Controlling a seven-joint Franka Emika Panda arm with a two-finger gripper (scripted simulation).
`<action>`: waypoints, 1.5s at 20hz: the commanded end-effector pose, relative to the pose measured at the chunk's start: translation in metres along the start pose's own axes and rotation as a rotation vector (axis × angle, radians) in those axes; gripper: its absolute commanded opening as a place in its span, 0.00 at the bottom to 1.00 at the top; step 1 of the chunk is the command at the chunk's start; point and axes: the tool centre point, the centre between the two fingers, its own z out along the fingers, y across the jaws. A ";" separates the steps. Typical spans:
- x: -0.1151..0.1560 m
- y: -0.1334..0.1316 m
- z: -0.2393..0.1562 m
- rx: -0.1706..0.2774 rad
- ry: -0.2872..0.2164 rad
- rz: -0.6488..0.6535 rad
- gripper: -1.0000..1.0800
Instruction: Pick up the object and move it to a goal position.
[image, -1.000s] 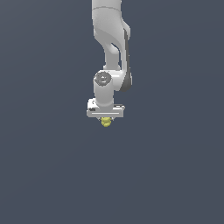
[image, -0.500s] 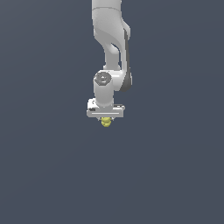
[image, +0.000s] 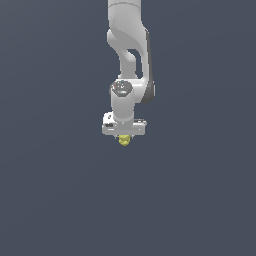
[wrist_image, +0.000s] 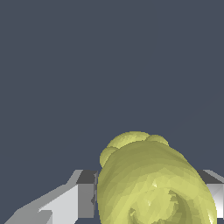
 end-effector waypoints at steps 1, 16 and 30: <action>0.008 -0.011 -0.009 0.000 0.001 -0.001 0.00; 0.080 -0.109 -0.090 -0.001 0.000 0.000 0.00; 0.136 -0.178 -0.147 0.000 -0.001 0.000 0.00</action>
